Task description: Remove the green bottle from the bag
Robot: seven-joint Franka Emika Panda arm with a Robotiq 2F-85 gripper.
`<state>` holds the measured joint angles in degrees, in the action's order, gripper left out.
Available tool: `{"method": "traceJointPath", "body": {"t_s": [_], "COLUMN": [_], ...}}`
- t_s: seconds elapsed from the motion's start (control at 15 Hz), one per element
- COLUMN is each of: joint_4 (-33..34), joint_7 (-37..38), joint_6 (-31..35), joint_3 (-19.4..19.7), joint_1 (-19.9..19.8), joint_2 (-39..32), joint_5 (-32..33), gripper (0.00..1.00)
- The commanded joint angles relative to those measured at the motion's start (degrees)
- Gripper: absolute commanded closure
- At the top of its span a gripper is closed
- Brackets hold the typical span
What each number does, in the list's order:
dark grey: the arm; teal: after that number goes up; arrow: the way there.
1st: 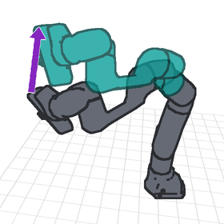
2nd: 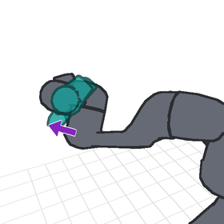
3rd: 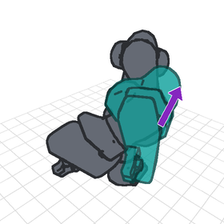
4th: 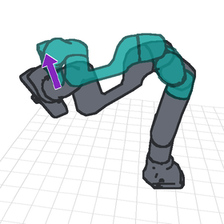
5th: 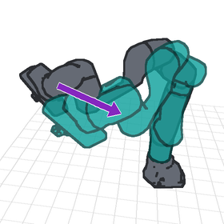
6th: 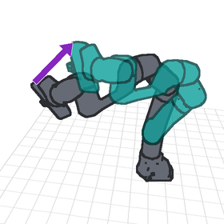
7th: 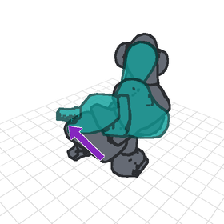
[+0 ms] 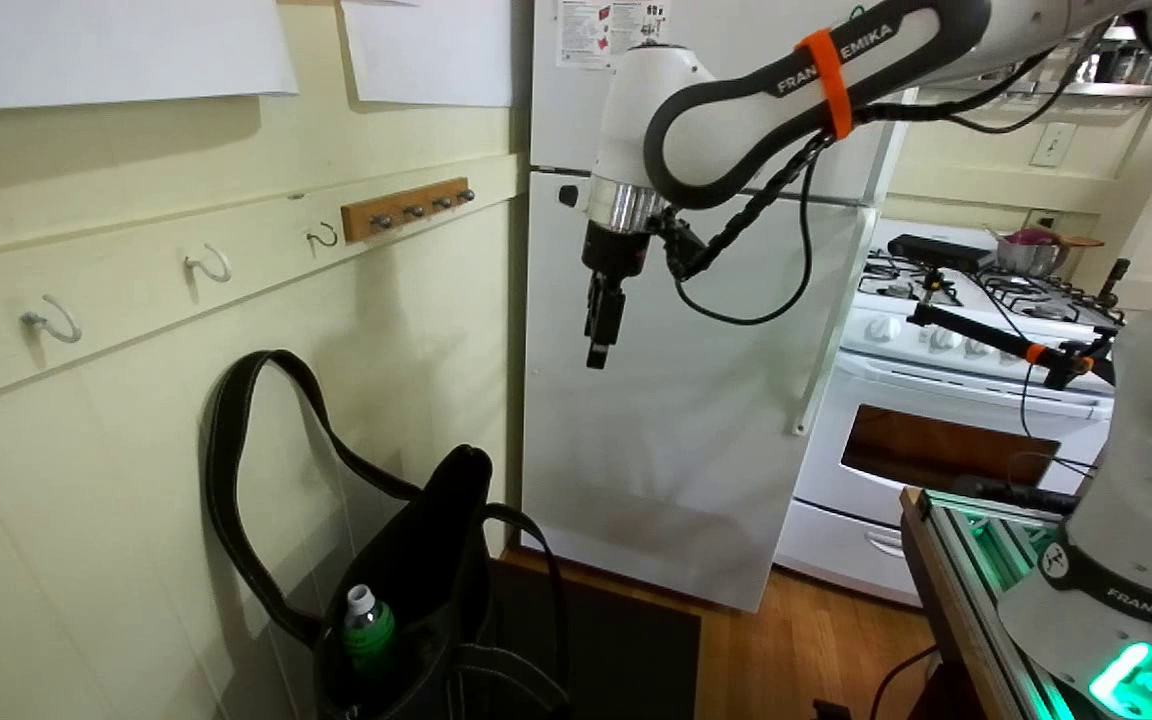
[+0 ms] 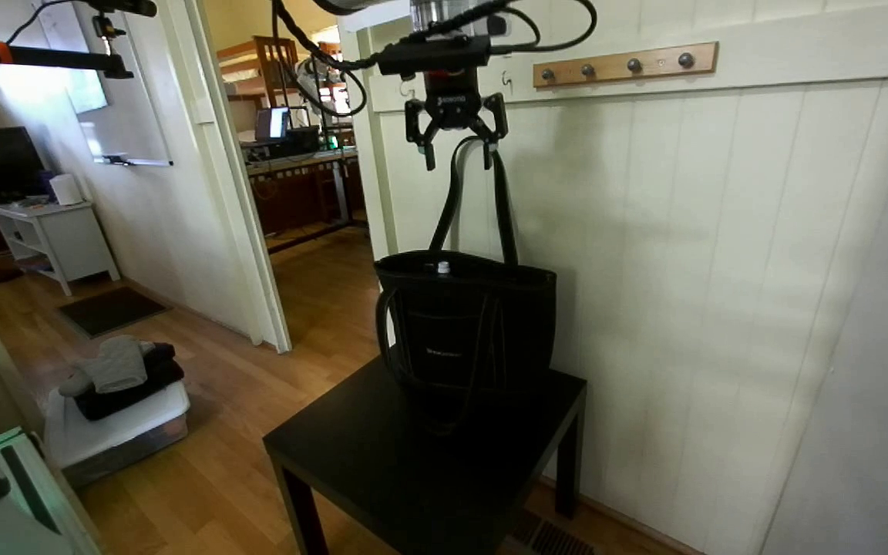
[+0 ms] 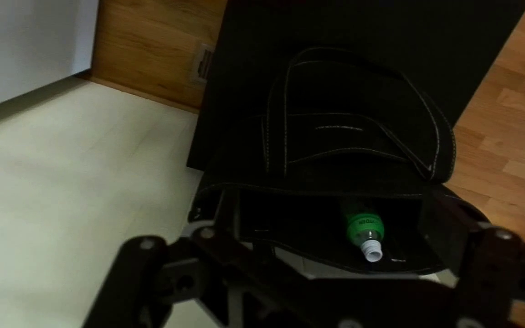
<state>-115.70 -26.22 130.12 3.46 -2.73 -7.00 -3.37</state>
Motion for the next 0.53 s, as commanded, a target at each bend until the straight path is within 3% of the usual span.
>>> {"method": "traceJointPath", "body": {"t_s": [0.0,0.47], "joint_4": [6.6,10.5], "joint_7": [-2.4,0.0], "joint_6": [1.1,6.2], "joint_3": [-2.3,-5.3], "joint_1": [-1.1,-1.5], "joint_2": [-8.7,-15.4], "joint_5": [-4.8,-3.4], "gripper": [0.0,0.0]}}
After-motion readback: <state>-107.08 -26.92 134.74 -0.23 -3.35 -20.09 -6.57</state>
